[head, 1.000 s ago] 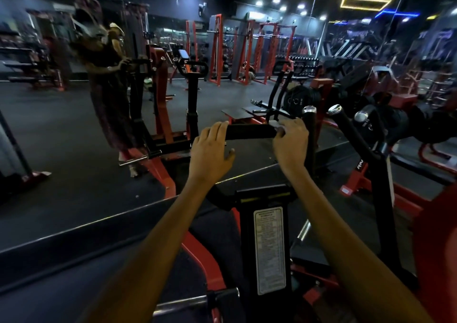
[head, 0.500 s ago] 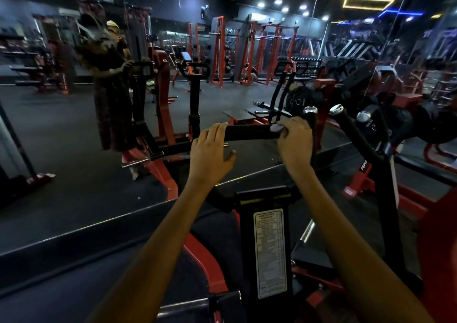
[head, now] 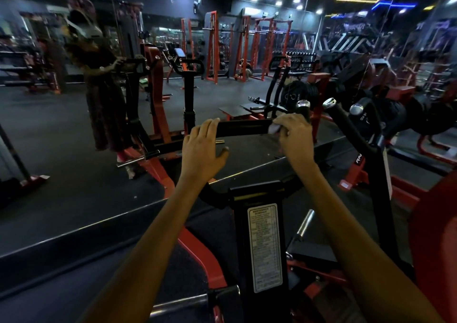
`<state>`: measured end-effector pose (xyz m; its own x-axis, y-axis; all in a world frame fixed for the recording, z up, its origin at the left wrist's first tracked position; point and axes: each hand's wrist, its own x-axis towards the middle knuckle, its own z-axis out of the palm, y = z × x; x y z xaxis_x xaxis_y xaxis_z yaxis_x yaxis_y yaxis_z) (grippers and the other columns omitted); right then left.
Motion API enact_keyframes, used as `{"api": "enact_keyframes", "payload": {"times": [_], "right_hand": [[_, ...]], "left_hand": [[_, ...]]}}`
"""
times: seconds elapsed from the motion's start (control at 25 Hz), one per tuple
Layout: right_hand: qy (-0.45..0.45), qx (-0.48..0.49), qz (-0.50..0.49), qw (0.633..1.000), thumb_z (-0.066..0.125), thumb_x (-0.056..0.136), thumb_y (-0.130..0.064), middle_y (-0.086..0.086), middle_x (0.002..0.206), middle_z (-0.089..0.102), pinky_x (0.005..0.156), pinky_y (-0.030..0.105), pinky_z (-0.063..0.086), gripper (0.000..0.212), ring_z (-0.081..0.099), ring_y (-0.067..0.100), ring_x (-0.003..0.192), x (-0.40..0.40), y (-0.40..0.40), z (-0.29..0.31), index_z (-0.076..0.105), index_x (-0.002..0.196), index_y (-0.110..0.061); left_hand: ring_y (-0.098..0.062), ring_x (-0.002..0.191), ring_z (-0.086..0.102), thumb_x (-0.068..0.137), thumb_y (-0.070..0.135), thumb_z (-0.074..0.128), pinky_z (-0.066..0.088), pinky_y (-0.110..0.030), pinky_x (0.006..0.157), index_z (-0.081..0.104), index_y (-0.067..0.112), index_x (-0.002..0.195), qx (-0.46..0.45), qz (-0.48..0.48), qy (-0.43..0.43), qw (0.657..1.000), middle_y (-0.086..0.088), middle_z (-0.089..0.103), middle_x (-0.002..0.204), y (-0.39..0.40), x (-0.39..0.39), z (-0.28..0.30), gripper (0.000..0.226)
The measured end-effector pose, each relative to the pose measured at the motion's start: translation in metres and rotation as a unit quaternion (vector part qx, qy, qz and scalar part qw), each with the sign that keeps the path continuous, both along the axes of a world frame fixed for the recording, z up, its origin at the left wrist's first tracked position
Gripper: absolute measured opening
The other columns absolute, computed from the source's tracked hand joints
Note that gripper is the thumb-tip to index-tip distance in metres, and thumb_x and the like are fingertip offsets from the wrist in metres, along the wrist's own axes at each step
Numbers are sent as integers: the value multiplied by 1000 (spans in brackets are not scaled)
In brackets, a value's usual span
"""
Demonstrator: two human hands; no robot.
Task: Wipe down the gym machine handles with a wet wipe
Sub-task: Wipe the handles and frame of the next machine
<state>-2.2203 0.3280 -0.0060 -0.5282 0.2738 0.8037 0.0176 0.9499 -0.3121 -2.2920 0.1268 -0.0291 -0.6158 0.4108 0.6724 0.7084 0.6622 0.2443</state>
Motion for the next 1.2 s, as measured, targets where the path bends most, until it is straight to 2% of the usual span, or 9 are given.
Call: {"api": "enact_keyframes", "payload": {"times": [0.08, 0.2, 0.44, 0.6, 0.72, 0.8, 0.96, 1.08, 1.2], "right_hand": [[16, -21, -26, 999, 54, 82, 6, 16, 96, 68, 90, 31, 43, 19, 59, 30, 97, 2, 8, -1, 69, 92, 1], [-37, -48, 6, 998, 55, 87, -1, 11, 106, 65, 98, 22, 36, 17, 55, 22, 107, -8, -25, 2, 67, 98, -1], [-34, 80, 132, 987, 56, 83, 5, 15, 98, 68, 93, 39, 49, 16, 62, 28, 98, -18, -59, 4, 69, 90, 1], [-1, -21, 80, 997, 54, 85, 4, 8, 92, 70, 97, 33, 46, 18, 62, 19, 95, -13, -39, 5, 70, 83, -5], [-33, 34, 84, 995, 53, 87, 1, 13, 104, 67, 98, 23, 35, 17, 60, 24, 105, -22, -67, 6, 68, 94, -1], [-40, 79, 137, 987, 51, 85, 0, 18, 99, 68, 92, 30, 42, 19, 63, 30, 97, -27, -91, 8, 68, 94, 3], [-26, 164, 200, 966, 45, 83, -8, 19, 89, 69, 80, 40, 53, 29, 66, 32, 84, -26, -96, 17, 70, 88, 5], [-81, 155, 144, 974, 55, 83, 5, 21, 100, 67, 89, 40, 51, 19, 62, 32, 96, -20, -63, 17, 68, 97, 5], [-54, 109, 99, 988, 57, 80, 10, 19, 98, 69, 91, 36, 47, 17, 63, 31, 95, -5, -22, 20, 70, 89, 5]], "left_hand": [[-24, 129, 38, 87, 34, 61, 31, -38, 106, 32, 12, 144, 6, 3, 7, 1000, -6, 42, 142, 1, 0, -1, 68], [-24, 130, 38, 86, 32, 63, 31, -37, 107, 31, 12, 144, 2, 7, 3, 1000, -6, 41, 143, 1, 1, 0, 70], [-25, 130, 37, 84, 28, 63, 31, -38, 105, 30, 12, 145, 0, 6, -11, 1000, -6, 40, 144, 0, 3, 2, 71], [-25, 129, 37, 83, 24, 64, 30, -36, 106, 30, 12, 145, -8, -19, -20, 1000, -5, 39, 143, -2, 0, 5, 71], [-27, 118, 47, 76, 3, 64, 41, -38, 99, 39, 7, 139, 64, -22, -23, 997, -11, 46, 134, -3, -3, -3, 68], [-27, 109, 53, 73, -5, 62, 47, -38, 92, 41, 6, 136, 112, -18, -38, 993, -12, 49, 128, -7, -3, -10, 67], [-27, 104, 56, 77, -7, 58, 47, -35, 87, 42, 5, 136, 107, -26, -39, 993, -14, 52, 123, -12, -4, -13, 62], [-26, 111, 52, 79, -7, 57, 44, -36, 95, 38, 5, 139, 104, -25, -44, 993, -13, 50, 127, -12, -3, -12, 63], [-24, 119, 47, 81, -7, 56, 39, -34, 102, 35, 7, 141, 110, -26, -55, 992, -12, 47, 131, -12, -2, -14, 66]]}}
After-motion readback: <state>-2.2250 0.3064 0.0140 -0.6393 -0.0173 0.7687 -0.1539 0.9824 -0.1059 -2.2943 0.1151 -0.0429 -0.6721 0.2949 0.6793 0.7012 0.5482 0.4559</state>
